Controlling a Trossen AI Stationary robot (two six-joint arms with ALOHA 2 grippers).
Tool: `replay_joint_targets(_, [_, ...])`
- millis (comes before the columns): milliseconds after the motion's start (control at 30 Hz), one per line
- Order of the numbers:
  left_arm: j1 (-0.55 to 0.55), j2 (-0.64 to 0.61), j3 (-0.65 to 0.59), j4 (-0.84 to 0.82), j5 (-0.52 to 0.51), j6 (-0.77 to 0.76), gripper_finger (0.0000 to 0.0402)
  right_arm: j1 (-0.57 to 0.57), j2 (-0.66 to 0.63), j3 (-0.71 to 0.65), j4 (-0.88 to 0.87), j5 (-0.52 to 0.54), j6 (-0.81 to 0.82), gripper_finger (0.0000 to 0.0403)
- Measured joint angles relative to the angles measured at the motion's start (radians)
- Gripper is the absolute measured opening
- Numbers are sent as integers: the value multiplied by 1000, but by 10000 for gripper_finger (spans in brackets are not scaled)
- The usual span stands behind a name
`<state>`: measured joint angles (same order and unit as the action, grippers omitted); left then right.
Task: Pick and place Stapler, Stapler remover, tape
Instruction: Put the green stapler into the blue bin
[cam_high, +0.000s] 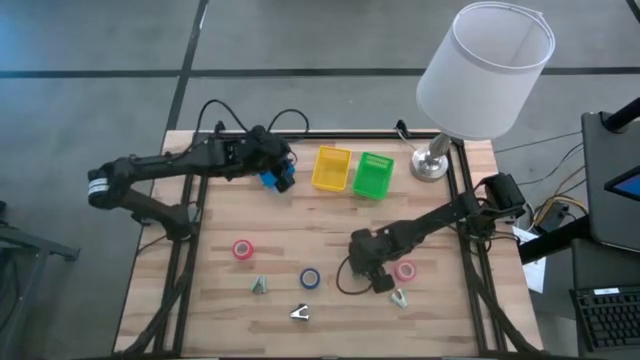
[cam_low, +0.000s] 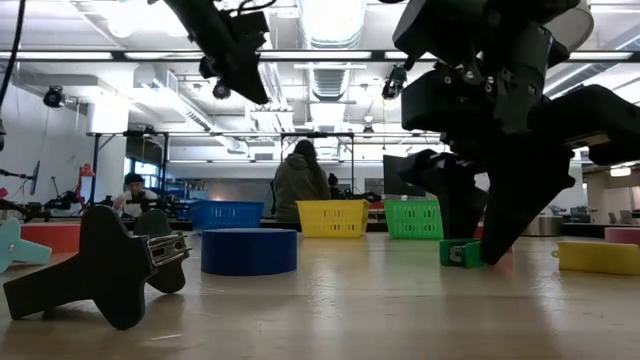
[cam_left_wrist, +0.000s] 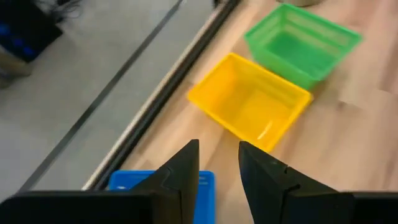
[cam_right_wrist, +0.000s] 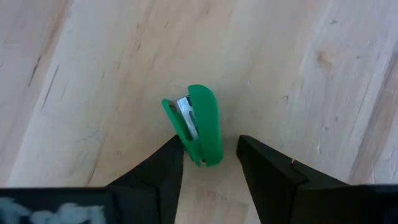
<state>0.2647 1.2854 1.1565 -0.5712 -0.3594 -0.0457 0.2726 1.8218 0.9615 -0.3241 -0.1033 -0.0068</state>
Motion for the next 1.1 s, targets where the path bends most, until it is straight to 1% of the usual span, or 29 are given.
replay_joint_targets(100, [-47,10,-1,3,7,-9,115,0,-4,-1,5,2,13,124])
replay_joint_targets(333, [-140,56,-35,18,9,-5,115,-1,-2,-1,32,6,44,40])
replay_joint_targets(400, [-155,66,-58,25,9,-5,115,-2,-2,-1,35,6,75,24])
replay_joint_targets(467, [-167,75,-81,33,8,-7,115,-1,-2,-1,35,23,133,19])
replay_joint_targets(567, [-171,82,-113,38,8,-12,115,0,-1,7,25,47,177,26])
replay_joint_targets(733, [-171,83,-158,40,7,-56,115,1,5,44,27,49,159,64])
replay_joint_targets(833, [-174,83,-171,41,13,-90,115,0,3,74,32,63,84,92])
replay_joint_targets(967, [-177,83,-188,50,27,-100,115,0,11,101,54,129,-54,126])
replay_joint_targets(1100, [-178,84,-205,56,30,-127,115,-7,48,128,81,129,-144,153])
